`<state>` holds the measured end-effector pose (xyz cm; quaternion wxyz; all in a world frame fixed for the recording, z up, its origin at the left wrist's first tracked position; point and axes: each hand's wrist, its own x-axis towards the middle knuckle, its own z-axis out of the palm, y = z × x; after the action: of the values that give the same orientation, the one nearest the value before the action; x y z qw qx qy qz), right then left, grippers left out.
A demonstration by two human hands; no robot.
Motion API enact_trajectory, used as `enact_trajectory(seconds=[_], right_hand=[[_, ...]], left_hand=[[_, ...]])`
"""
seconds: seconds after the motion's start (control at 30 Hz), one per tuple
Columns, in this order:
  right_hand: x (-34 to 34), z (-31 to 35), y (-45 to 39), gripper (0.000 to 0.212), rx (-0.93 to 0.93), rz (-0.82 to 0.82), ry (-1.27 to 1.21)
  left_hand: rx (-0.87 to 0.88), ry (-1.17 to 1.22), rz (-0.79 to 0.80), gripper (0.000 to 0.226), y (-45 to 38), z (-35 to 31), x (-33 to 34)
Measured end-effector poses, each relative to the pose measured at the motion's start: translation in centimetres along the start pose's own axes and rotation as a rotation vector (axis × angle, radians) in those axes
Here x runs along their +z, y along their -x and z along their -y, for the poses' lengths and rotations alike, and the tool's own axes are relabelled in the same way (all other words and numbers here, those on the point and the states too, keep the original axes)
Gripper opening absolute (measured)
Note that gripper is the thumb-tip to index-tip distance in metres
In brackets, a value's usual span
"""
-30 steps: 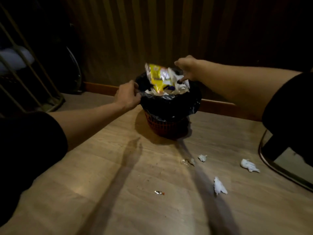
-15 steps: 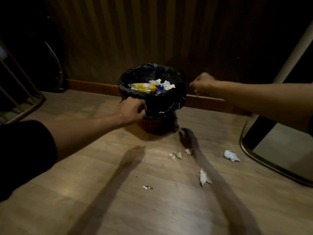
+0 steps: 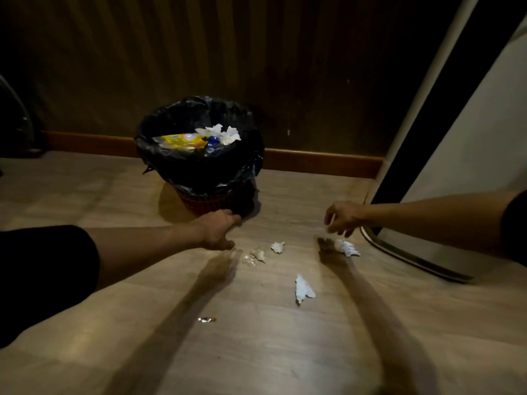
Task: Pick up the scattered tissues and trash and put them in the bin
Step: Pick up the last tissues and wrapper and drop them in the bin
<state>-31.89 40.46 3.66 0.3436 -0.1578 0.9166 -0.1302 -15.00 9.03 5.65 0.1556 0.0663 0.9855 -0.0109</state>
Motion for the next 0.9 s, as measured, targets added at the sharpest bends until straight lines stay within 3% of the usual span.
enact_trajectory(seconds=[0.17, 0.23, 0.37, 0.57, 0.73, 0.8, 0.9], right_hand=[[1.4, -3.6, -0.9, 0.044, -0.118, -0.008, 0.537], [1.7, -4.6, -1.5, 0.051, -0.15, 0.016, 0.618], [3.0, -5.8, -2.8, 0.058, -0.173, 0.086, 0.625], [6.0, -6.1, -3.5, 0.042, -0.263, 0.174, 0.643], [7.6, -4.4, -1.9, 0.02, -0.586, 0.184, 0.526], [8.6, -2.8, -1.1, 0.022, -0.692, 0.198, 0.473], [10.3, -0.6, -0.8, 0.042, -0.782, 0.274, 0.502]], left_hand=[[0.034, 0.012, 0.078, 0.054, -2.7, -1.2, 2.8], [0.05, 0.018, 0.094, 0.05, -3.6, -1.6, 3.6], [0.066, 0.023, 0.155, 0.048, -5.0, -2.6, 5.6], [0.095, 0.067, 0.197, 0.058, -6.3, -3.3, 8.5], [0.156, 0.009, 0.192, 0.042, -7.1, -3.8, 10.1], [0.151, 0.026, 0.183, 0.039, -7.2, -3.8, 10.6], [0.163, 0.043, 0.175, 0.035, -6.9, -3.3, 11.0]])
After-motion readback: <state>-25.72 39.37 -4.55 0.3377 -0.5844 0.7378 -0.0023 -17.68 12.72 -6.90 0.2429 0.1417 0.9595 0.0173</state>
